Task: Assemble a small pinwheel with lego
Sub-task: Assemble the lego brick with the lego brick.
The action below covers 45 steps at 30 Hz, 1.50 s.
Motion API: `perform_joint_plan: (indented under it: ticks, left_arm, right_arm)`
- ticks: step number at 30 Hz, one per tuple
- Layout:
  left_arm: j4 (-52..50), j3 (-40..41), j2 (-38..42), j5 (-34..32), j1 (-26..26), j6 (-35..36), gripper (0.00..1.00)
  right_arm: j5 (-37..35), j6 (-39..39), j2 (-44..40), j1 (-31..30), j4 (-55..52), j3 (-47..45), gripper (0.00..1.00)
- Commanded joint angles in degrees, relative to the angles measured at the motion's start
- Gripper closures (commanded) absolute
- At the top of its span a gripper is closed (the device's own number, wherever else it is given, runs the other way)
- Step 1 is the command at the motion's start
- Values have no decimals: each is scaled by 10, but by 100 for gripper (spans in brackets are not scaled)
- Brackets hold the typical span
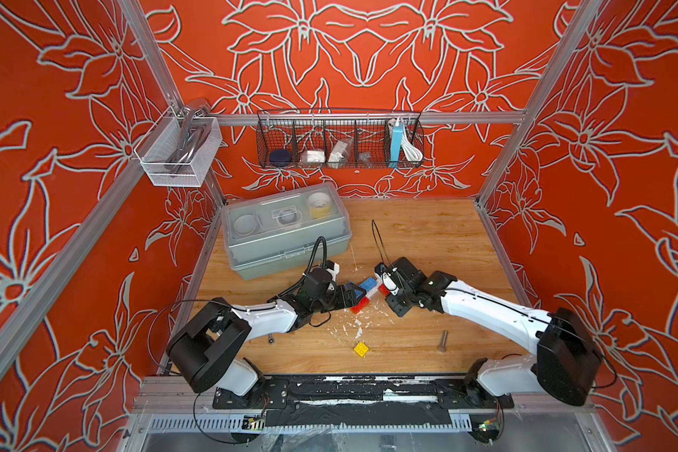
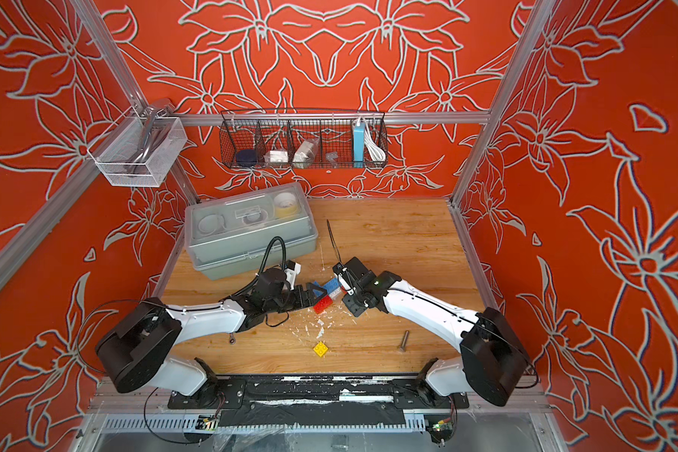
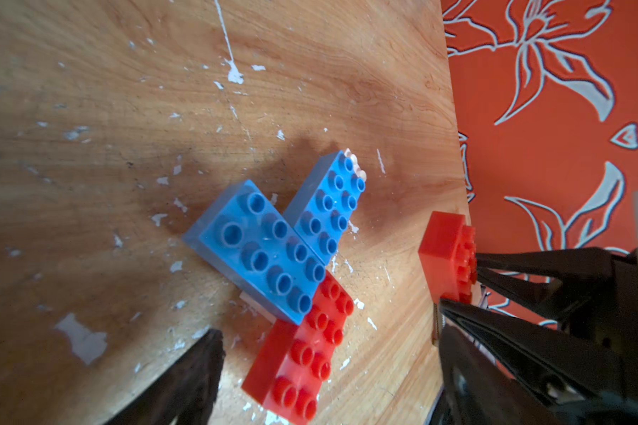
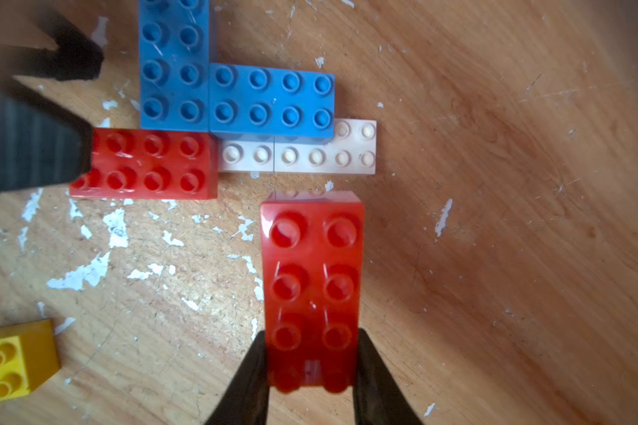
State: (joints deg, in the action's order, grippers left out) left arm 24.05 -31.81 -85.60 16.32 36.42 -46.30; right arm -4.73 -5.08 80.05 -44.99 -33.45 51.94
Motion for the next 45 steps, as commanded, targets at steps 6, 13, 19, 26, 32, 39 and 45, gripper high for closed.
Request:
perform_joint_plan:
  ticks: [6, 13, 19, 26, 32, 39, 45]
  left_arm:
    - [32, -21, -37, -25, 9, 14, 7]
    - [33, -28, -58, -42, 18, 20, 5]
    - [35, -31, -64, -51, 19, 30, 5]
    - [39, -36, -84, -58, 27, 39, 5]
    - [62, -23, -83, -59, 27, 29, 5]
    - [81, -24, -101, -51, 28, 27, 5]
    - [76, -26, -101, -56, 28, 24, 7]
  right_arm:
    - [45, -16, 56, 3, 1, 58, 92]
    - [70, -23, 101, 2, -28, 91, 94]
    - [75, -32, 111, 3, -41, 101, 95]
    - [84, -50, 113, 1, -50, 95, 96]
    - [82, -53, 98, -4, -58, 78, 97]
    - [101, -62, 118, -4, -30, 94, 97]
    - [108, -70, 129, -12, -23, 87, 97]
